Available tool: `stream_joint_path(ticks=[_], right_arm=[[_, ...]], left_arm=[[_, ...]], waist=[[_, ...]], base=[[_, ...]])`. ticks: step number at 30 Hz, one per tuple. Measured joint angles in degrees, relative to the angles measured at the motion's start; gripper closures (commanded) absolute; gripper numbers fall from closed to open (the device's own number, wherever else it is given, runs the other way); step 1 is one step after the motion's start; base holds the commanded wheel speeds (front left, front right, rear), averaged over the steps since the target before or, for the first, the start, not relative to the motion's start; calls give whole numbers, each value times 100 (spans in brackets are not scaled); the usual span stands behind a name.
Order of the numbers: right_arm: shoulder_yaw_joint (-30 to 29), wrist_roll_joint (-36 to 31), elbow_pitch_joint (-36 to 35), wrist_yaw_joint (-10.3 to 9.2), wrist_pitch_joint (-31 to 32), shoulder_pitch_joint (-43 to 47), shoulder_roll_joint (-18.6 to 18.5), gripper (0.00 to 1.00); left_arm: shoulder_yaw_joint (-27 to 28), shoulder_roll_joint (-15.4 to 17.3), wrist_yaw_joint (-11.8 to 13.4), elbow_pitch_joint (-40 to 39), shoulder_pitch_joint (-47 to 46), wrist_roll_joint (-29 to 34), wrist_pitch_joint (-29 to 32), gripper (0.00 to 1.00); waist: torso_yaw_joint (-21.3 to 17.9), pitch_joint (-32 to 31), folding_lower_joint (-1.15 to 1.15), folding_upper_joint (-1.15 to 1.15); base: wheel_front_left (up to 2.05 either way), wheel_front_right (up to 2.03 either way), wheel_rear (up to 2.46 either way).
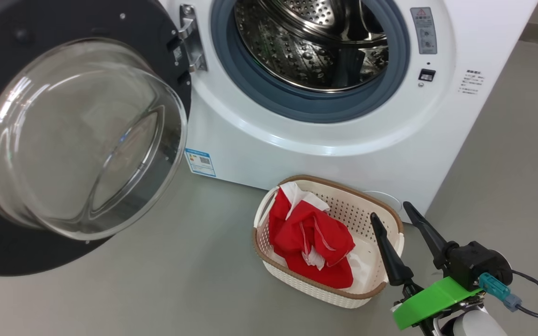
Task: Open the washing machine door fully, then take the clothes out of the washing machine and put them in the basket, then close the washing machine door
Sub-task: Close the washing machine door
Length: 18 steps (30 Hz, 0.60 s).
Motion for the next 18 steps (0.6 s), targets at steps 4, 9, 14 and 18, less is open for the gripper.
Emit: stream_joint_path(ticks=[4, 9, 14, 18], right_arm=[[37, 0, 14, 0, 0, -41, -9, 0], [104, 0, 25, 0, 0, -102, -18, 0], [102, 0, 25, 0, 0, -101, -42, 0], [107, -1, 24, 0, 0, -101, -59, 0]], left_arm=[[356, 305, 3, 1045, -641, -470, 583, 100], [827, 622, 27, 1967, -1117, -1085, 1323, 100], [1239, 808, 29, 2455, -1381, -1746, 2297, 100], [1462, 953, 113, 2528, -1399, -2090, 3072, 100]], waist=[[-112, 56, 0, 0], [-267, 99, 0, 0], [-373, 137, 0, 0], [-413, 189, 0, 0]], base=[[0, 0, 0], [0, 0, 0], [0, 0, 0], [0, 0, 0]])
